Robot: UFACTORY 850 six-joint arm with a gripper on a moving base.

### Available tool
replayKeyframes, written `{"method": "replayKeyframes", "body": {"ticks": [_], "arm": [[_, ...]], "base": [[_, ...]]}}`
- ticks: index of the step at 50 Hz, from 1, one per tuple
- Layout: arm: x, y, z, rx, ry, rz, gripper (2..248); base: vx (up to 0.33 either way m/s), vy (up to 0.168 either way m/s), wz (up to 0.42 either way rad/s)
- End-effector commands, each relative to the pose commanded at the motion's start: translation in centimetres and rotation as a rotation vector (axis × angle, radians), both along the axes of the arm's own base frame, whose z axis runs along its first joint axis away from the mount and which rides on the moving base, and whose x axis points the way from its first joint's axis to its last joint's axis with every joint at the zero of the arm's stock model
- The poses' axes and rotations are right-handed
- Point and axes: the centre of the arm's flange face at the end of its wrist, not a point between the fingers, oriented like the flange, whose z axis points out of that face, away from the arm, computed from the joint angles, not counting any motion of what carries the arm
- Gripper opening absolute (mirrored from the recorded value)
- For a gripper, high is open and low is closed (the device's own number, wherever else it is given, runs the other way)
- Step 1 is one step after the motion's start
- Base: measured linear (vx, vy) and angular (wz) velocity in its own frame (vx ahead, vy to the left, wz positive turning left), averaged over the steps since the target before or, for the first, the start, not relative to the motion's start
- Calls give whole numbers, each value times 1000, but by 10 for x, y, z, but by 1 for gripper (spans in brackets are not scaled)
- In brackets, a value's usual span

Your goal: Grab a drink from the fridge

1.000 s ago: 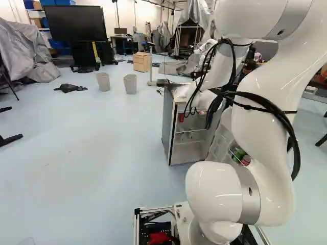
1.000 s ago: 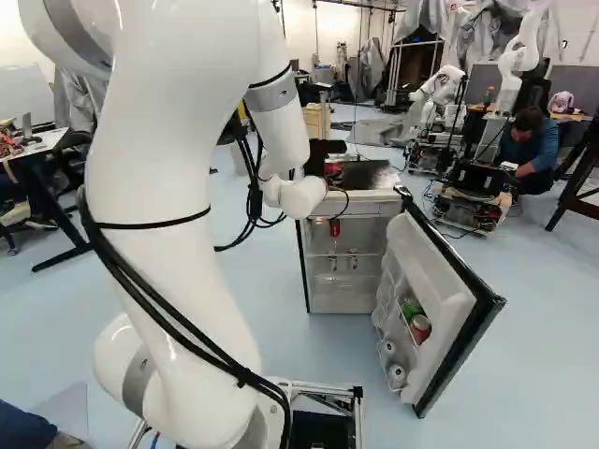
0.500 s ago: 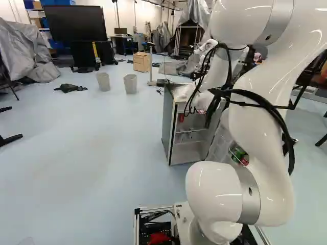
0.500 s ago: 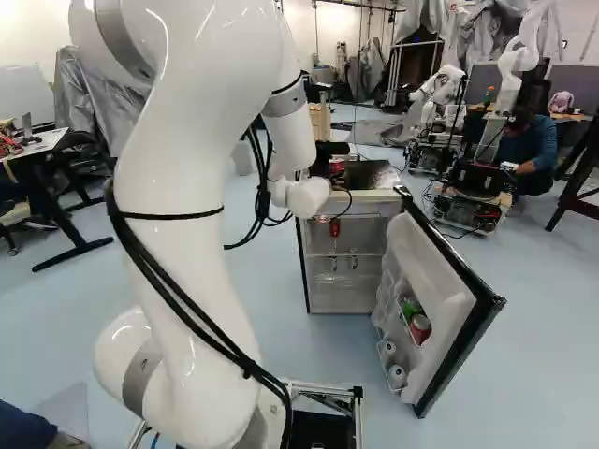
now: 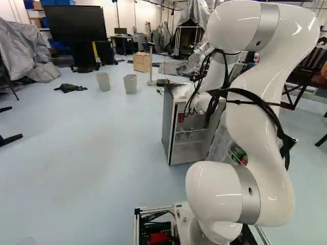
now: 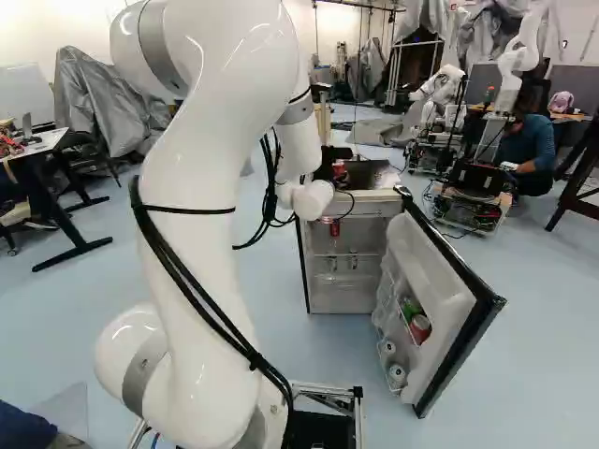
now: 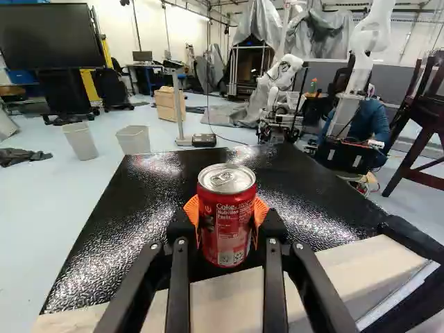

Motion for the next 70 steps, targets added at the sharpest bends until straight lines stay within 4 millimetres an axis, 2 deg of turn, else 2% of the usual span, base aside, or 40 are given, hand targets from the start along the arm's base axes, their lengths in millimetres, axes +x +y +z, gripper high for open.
{"method": "replayKeyframes", "body": {"ticks": [13, 14, 18, 19, 23, 24, 28, 29, 34, 35, 52, 70], "arm": [[0, 0, 0, 0, 0, 0, 96], [0, 0, 0, 0, 0, 0, 122], [0, 0, 0, 0, 0, 0, 122], [0, 0, 0, 0, 0, 0, 154], [0, 0, 0, 0, 0, 0, 154], [0, 0, 0, 0, 0, 0, 188], [-1, 0, 0, 0, 1, 0, 188], [-2, 0, 0, 0, 1, -1, 223], [-8, 1, 1, 2, 5, -3, 223], [-10, 1, 1, 2, 6, -4, 247], [-42, 0, 6, 7, 23, -24, 247], [-73, -14, 25, 2, 7, -70, 247]], "base": [[0, 0, 0], [0, 0, 0], [0, 0, 0], [0, 0, 0], [0, 0, 0], [0, 0, 0], [0, 0, 0], [0, 0, 0], [0, 0, 0], [0, 0, 0], [0, 0, 0], [0, 0, 0]]}}
